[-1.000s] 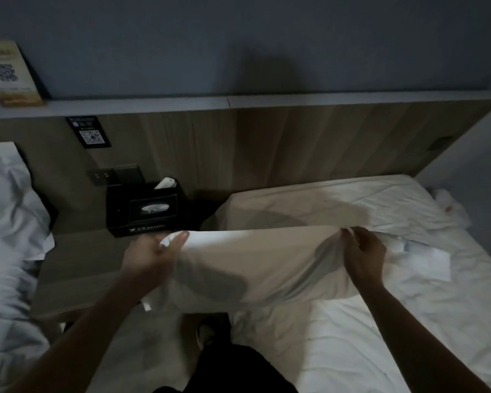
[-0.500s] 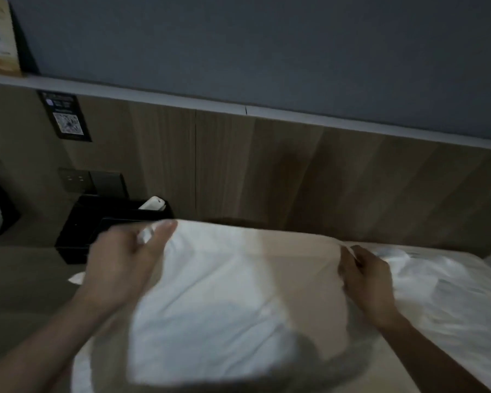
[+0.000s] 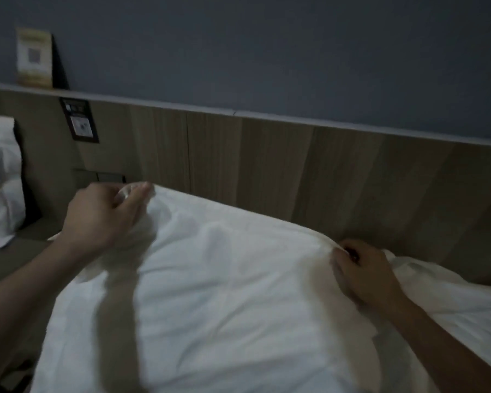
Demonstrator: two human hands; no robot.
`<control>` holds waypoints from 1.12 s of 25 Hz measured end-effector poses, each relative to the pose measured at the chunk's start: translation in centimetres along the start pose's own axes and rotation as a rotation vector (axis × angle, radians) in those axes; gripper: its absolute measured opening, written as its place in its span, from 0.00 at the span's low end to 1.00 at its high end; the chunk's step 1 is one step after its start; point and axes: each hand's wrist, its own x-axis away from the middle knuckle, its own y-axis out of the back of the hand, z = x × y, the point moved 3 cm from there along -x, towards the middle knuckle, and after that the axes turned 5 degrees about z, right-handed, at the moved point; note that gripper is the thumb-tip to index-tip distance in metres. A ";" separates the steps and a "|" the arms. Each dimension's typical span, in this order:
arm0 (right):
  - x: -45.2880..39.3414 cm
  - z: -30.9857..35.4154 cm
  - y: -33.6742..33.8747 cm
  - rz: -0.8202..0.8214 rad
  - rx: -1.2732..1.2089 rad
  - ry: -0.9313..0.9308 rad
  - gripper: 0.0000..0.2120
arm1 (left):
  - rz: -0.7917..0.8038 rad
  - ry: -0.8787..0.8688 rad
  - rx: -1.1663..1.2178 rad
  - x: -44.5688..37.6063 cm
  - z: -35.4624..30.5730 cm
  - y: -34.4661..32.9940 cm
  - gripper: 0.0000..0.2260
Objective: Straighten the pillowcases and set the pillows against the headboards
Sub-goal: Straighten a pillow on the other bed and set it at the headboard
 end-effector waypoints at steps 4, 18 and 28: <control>0.2 -1.8 -1.4 -0.054 0.142 0.075 0.19 | 0.011 -0.031 -0.039 0.1 1.4 -1.2 0.28; -4.2 0.5 5.9 -0.278 -0.150 0.137 0.16 | -0.133 -0.145 -0.132 -4.9 0.8 0.1 0.26; -11.0 1.4 13.8 -0.457 -0.209 0.090 0.14 | -0.108 -0.204 -0.002 -12.0 -6.3 -2.2 0.24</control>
